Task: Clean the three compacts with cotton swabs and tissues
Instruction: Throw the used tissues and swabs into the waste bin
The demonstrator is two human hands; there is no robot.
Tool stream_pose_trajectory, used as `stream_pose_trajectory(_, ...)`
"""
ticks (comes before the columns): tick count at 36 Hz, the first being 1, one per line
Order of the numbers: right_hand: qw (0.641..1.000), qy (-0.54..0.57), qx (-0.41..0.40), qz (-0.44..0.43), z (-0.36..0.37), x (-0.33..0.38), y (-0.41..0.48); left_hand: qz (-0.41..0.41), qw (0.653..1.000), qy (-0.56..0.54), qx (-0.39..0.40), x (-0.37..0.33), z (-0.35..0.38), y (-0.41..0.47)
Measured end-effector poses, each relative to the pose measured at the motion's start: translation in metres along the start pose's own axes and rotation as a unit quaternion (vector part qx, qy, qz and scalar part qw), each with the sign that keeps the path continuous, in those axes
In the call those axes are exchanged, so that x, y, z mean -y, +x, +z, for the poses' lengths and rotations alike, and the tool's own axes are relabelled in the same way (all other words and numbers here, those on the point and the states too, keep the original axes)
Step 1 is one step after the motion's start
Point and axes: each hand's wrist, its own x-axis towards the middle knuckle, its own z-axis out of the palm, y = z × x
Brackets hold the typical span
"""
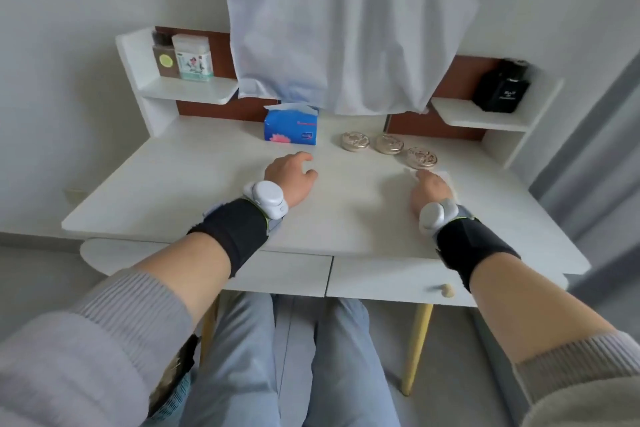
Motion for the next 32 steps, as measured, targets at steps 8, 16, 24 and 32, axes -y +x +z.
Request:
stream_pose_trajectory(8,0.995,-0.079,-0.017,0.055,0.026,0.026,0.026,-0.027,1.0,0.005,0.005,0.022,0.001,0.015)
stream_pose_trajectory(16,0.996,-0.093,0.004,0.018,0.052,0.091,0.035,-0.048,0.998,-0.02,-0.024,0.054,-0.02,0.015)
stream_pose_trajectory(24,0.995,-0.064,0.051,-0.056,0.077,0.172,0.02,-0.103,0.992,-0.047,-0.064,0.114,-0.067,0.001)
stream_pose_trajectory(32,0.979,-0.038,0.108,-0.166,0.122,0.281,-0.025,-0.151,0.981,-0.068,-0.102,0.172,-0.117,-0.032)
